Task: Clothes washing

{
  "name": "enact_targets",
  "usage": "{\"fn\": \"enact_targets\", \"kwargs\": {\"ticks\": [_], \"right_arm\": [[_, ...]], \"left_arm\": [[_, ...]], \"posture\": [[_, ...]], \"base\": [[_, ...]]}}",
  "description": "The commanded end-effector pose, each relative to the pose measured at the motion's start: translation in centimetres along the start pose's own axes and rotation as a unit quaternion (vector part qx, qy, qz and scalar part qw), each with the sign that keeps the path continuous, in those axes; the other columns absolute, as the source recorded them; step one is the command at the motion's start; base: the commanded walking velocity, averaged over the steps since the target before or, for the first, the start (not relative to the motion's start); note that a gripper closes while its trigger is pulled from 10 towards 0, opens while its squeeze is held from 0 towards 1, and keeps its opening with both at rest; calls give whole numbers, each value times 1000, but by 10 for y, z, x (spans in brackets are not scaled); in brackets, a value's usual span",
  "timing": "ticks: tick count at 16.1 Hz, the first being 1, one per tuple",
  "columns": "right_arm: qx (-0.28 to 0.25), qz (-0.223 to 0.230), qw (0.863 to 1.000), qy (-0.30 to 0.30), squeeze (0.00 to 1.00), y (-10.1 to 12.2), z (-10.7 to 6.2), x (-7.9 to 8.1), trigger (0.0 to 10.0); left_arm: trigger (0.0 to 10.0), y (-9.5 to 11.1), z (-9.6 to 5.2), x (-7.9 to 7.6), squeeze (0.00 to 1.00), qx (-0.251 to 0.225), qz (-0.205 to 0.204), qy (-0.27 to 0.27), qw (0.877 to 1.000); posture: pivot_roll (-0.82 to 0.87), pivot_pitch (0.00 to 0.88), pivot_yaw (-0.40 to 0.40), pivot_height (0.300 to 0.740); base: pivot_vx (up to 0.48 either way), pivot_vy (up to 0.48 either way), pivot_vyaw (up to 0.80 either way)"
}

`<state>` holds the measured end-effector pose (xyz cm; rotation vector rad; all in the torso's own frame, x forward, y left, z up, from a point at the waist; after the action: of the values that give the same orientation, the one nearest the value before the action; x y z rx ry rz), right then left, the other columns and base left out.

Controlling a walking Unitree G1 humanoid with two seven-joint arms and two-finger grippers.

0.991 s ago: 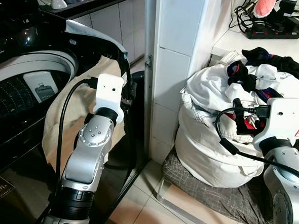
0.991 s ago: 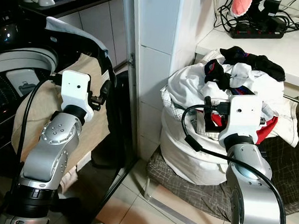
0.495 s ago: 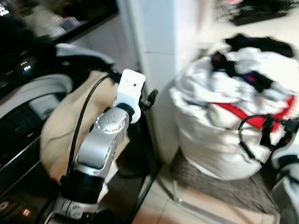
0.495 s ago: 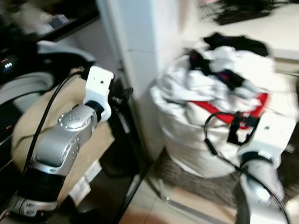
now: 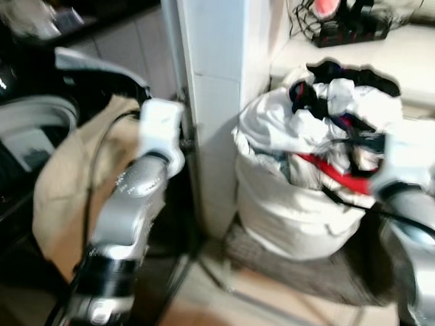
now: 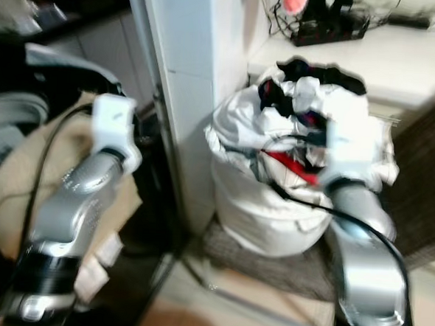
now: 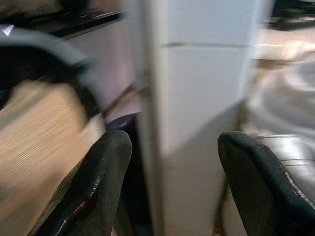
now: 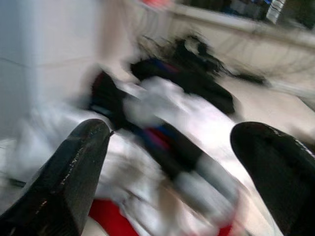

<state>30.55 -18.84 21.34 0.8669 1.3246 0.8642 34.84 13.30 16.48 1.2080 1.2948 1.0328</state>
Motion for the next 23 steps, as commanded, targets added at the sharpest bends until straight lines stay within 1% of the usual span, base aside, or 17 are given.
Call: {"fn": "enact_targets", "kwargs": {"ticks": [1,2,3,4,5,6,7,8,9,10,12,13,16,19,20,21,23], "right_arm": [[-30,4,999,44,0,7,6,13,10000],[-26,23,999,37,0,5,8,12,10000],[-16,54,998,26,0,2,10,11,10000],[-15,82,996,23,0,0,10,11,10000],[-12,105,993,43,0,-2,7,15,10000],[-6,101,994,49,0,-8,1,17,10000],[-5,99,994,48,0,-10,-1,17,10000],[2,73,996,45,0,-16,-9,19,10000],[-5,56,997,51,0,-16,-15,23,10000],[-7,61,996,57,0,-15,-18,25,10000],[-9,75,995,62,0,-13,-20,24,10000],[-10,75,995,62,0,-13,-20,24,10000],[-7,73,995,60,0,-15,-19,20,10000],[-9,74,995,68,0,-14,-17,19,10000],[-8,58,995,83,0,-14,-16,23,10000],[-11,39,995,91,0,-13,-16,25,10000],[-11,35,994,101,0,-13,-15,29,10000]], "left_arm": [[10000,16,-7,11,0,-39,10,26,999],[10000,21,-11,11,0,-55,14,23,998],[10000,26,-17,10,0,-72,26,18,997],[10000,28,-22,9,0,-74,43,15,996],[10000,27,-25,0,0,-70,16,-25,997],[10000,29,-25,-5,0,-76,7,-40,996],[10000,29,-24,-6,0,-77,12,-39,996],[10000,25,-22,-11,0,-70,28,-52,996],[10000,19,-19,-14,0,-58,29,-62,996],[10000,17,-20,-19,0,-57,25,-81,995],[10000,17,-21,-24,0,-59,24,-93,994],[10000,17,-21,-24,0,-60,24,-93,994],[10000,18,-22,-27,0,-65,17,-94,993],[10000,20,-23,-26,0,-69,16,-89,994],[10000,21,-24,-23,0,-71,16,-83,994],[10000,22,-24,-22,0,-72,16,-81,994],[10000,24,-25,-19,0,-76,16,-73,994]], "posture": [[-67,0,-41,740],[-55,0,-54,740],[-43,0,-65,740],[-41,0,-63,740],[-48,0,-37,740],[-55,0,-22,740],[-57,0,-17,740],[-69,0,3,740],[-85,0,24,740],[-88,0,27,740],[-109,0,32,740],[-109,0,30,740],[-103,0,16,740],[-82,0,-1,740],[-78,0,-4,740],[-76,0,-6,740],[-65,0,-17,740]], "base": [[0,0,0],[0,0,0],[0,0,0],[0,0,0],[0,0,0],[0,0,0],[0,0,0],[0,0,0],[0,0,0],[0,0,0],[0,0,-216],[0,0,-575],[312,0,-710],[341,0,0],[337,0,0],[334,0,800],[334,0,800]]}}
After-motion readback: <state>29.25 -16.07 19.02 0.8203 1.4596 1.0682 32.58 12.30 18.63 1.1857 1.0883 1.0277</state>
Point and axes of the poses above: a point about 5 cm out from each wrist's last joint towards the gripper, its own z axis pointing out of the wrist towards the gripper, its own y axis along the axis of the wrist's last joint, x = y × z, the point moved 3 cm from there along z, pointing out of the wrist towards the gripper, and after that the axes turned 9 degrees about -z, right-handed, at the moved point
